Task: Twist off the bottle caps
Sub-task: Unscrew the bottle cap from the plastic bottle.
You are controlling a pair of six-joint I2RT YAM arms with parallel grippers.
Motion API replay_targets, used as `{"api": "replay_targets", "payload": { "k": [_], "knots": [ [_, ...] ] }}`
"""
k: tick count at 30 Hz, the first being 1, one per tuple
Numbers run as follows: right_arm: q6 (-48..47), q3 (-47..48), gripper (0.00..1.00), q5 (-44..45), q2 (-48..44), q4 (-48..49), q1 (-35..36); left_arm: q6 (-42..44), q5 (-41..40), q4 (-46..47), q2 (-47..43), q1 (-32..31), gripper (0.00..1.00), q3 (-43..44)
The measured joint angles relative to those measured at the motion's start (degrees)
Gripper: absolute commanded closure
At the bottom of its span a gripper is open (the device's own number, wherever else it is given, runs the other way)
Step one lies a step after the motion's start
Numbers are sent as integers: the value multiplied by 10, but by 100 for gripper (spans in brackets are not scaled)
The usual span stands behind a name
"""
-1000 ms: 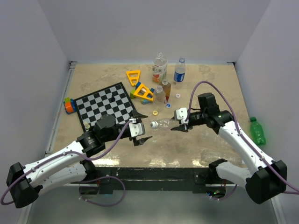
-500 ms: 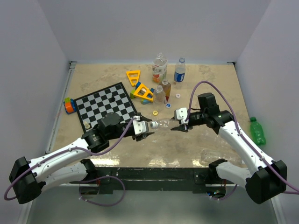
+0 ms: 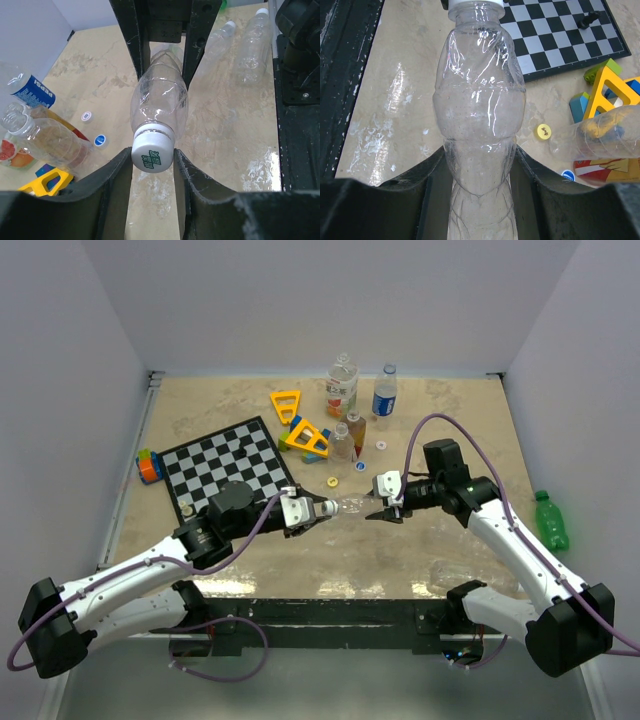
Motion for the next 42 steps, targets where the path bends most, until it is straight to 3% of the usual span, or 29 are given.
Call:
{"api": "replay_targets", "payload": {
  "k": [2, 4, 5, 9, 13, 22, 27, 28, 29, 34, 35, 38, 42],
  "knots": [
    [0, 0, 87, 0, 0, 0, 0, 0, 1, 0, 0, 0, 72, 0],
    [0, 0, 87, 0, 0, -1, 0, -1, 2, 0, 0, 0, 96, 0],
    [0, 0, 87, 0, 0, -1, 0, -3, 2, -1, 0, 0, 100, 0],
    [0, 0, 87, 0, 0, -3, 0, -22, -1, -4, 0, 0, 100, 2],
    [0, 0, 87, -4, 0, 0, 0, -106, -23, -21, 0, 0, 100, 18],
    [2, 0, 87, -4, 0, 21, -1, -547, -146, -165, 35, -4, 100, 116],
    [1, 0, 87, 3, 4, 15, -6, -651, -164, -195, 60, -4, 100, 136],
    [1, 0, 87, 4, 4, 14, -6, -662, -167, -198, 61, -4, 98, 137],
    [1, 0, 87, 4, 5, 14, -6, -667, -169, -200, 61, -4, 89, 138],
    [1, 0, 87, 2, 5, 17, -5, -658, -178, -209, 55, -4, 25, 142],
    [0, 0, 87, 2, 4, 12, -3, -645, -184, -210, 49, -4, 17, 142],
    [0, 0, 87, 2, 5, 7, -3, -604, -197, -208, 18, 0, 2, 140],
    [0, 0, 87, 2, 5, 3, -3, -524, -193, -188, -47, 0, 0, 122]
  ]
}}
